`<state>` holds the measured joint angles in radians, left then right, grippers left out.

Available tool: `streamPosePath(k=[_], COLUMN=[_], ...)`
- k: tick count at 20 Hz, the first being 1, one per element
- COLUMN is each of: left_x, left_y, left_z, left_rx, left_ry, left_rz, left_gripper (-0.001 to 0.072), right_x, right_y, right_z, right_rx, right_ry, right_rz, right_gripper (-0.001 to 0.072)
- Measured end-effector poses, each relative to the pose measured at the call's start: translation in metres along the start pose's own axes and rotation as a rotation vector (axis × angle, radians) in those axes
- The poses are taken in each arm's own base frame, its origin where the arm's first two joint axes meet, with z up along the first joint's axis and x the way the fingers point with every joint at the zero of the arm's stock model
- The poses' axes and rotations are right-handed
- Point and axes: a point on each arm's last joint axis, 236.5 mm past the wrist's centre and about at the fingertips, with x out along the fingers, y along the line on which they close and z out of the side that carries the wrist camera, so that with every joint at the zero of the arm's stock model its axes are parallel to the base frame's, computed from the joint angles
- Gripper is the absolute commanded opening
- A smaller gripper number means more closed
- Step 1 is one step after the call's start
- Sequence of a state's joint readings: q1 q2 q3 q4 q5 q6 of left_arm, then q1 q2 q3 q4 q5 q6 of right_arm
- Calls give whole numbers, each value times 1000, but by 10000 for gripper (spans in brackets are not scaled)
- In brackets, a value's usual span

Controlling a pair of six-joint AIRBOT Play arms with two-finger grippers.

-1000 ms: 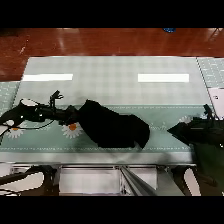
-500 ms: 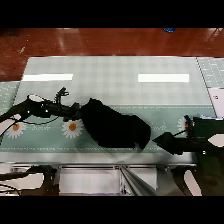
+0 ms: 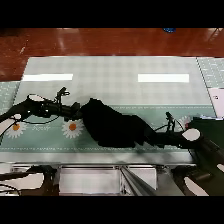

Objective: Fold the shirts.

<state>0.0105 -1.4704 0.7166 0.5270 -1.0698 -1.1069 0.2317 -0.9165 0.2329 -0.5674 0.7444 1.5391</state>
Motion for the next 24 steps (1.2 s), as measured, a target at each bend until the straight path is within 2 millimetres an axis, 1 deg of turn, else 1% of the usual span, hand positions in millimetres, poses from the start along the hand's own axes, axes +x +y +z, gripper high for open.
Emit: streamPosePath(k=[1,2,3,4,5,6,7,8,9,10,11,12,13,14,15,16,17,18,20,21,23,24], left_x=[-2,-5,-13,-25,-41,-62,-86,-116,-145,-180,-209,-242,-272,-298,-322,-343,-359,-371,-386,-389,-388,-384], left_y=[-1,-4,-10,-18,-31,-49,-67,-90,-114,-144,-171,-200,-230,-254,-276,-295,-308,-317,-320,-317,-303,-295], left_z=[1,4,11,23,35,50,63,78,89,97,98,94,86,75,59,43,27,8,-24,-37,-59,-67], left_rx=[0,6,19,42,75,116,160,211,259,323,385,459,530,593,658,715,761,810,865,878,868,850], left_ry=[-3,-9,-27,-63,-102,-159,-216,-296,-370,-455,-522,-597,-668,-732,-791,-849,-895,-929,-976,-984,-975,-960], left_rz=[-2,-8,-19,-30,-45,-61,-74,-84,-97,-113,-124,-130,-141,-142,-138,-128,-104,-67,33,91,185,212], left_gripper=[26,26,26,26,26,26,26,26,26,26,26,26,26,26,26,26,26,26,26,26,26,26], right_x=[1,-1,-8,-18,-34,-57,-86,-117,-152,-193,-233,-271,-309,-342,-372,-397,-422,-442,-472,-481,-492,-493], right_y=[11,28,48,68,92,119,147,174,203,233,259,281,300,312,321,325,327,325,313,304,280,267], right_z=[5,13,25,40,55,74,93,108,119,127,130,127,122,113,102,90,76,62,40,29,16,13], right_rx=[-35,-84,-140,-199,-266,-336,-416,-492,-573,-658,-729,-790,-850,-894,-932,-959,-982,-996,-1001,-997,-958,-932], right_ry=[-13,-31,-61,-96,-134,-183,-241,-302,-370,-454,-532,-609,-687,-750,-809,-859,-911,-956,-1020,-1034,-1036,-1024], right_rz=[15,35,58,75,90,104,107,109,108,104,97,89,72,53,33,14,-1,-22,-71,-98,-169,-204], right_gripper=[23,23,23,23,22,22,22,22,22,22,22,22,22,22,22,22,23,23,23,23,23,23])
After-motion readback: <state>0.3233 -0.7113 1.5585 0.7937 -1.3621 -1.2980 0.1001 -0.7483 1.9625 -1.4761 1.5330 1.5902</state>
